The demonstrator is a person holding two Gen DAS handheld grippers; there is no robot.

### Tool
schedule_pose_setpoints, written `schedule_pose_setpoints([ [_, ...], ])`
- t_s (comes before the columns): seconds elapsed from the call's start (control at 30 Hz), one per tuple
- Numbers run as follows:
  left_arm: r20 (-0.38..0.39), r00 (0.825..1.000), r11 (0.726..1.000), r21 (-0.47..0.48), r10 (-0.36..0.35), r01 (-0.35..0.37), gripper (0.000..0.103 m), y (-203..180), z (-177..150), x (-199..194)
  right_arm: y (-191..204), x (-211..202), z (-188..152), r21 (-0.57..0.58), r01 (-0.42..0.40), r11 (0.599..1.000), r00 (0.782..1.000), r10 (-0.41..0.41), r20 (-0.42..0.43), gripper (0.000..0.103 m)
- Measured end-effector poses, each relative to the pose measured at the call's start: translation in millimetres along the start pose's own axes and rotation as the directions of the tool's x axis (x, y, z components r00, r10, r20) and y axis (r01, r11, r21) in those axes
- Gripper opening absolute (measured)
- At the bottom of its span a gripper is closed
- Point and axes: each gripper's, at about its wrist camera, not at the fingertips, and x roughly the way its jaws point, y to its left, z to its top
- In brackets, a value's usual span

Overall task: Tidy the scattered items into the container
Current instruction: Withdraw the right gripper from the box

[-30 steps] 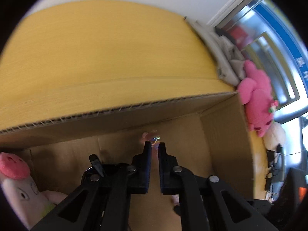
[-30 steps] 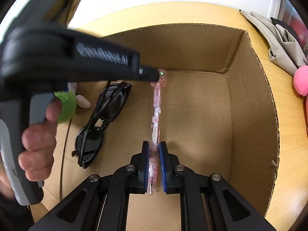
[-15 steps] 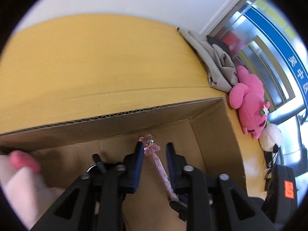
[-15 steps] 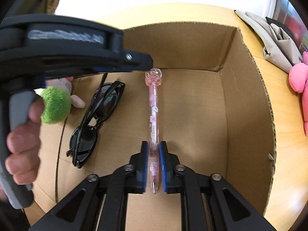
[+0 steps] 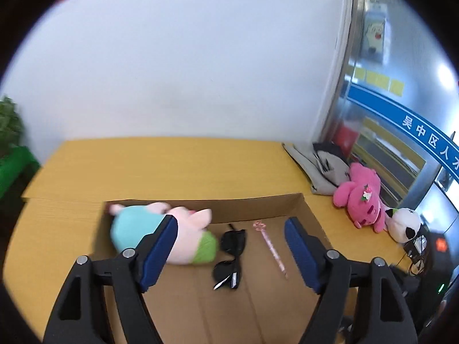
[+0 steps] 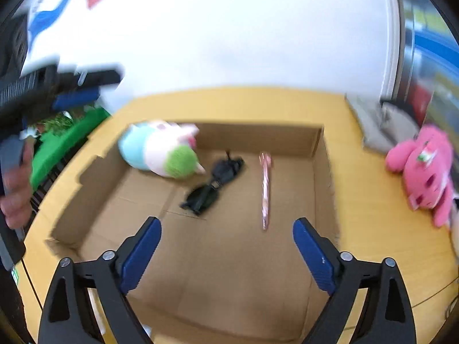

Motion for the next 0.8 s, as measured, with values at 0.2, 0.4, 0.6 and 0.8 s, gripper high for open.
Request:
schedule_pose_setpoints([
  [0.2, 0.08, 0.994, 0.997, 0.014, 0.08, -0.081, 0.08, 11.8, -71.7, -115.9, 19.3, -60.3, -26.6, 0.005, -0.1, 0.995, 0.99, 0.099, 0.104, 0.101],
  [0.4, -0.033, 0.987, 0.987, -0.033, 0.156, -0.157, 0.08, 39.9, -146.2, -153.2, 42.1, -79.7, -68.7, -0.008, -0.14, 0.99, 0.988, 0.141, 0.069, 0.101],
  [0.6, -0.084, 0.971, 0.967, -0.106, 0.225, -0.233, 0.08, 72.5, -184.2, -166.8, 50.5, -84.0, -95.3, -0.004, -0.103, 0.995, 0.994, 0.103, 0.035, 0.101],
  [0.8, -0.049, 0.982, 0.98, -0.08, 0.18, -0.184, 0.08, 61.8, -185.4, -170.8, 60.9, -85.3, -104.3, -0.025, -0.062, 0.998, 0.997, 0.063, 0.041, 0.101],
])
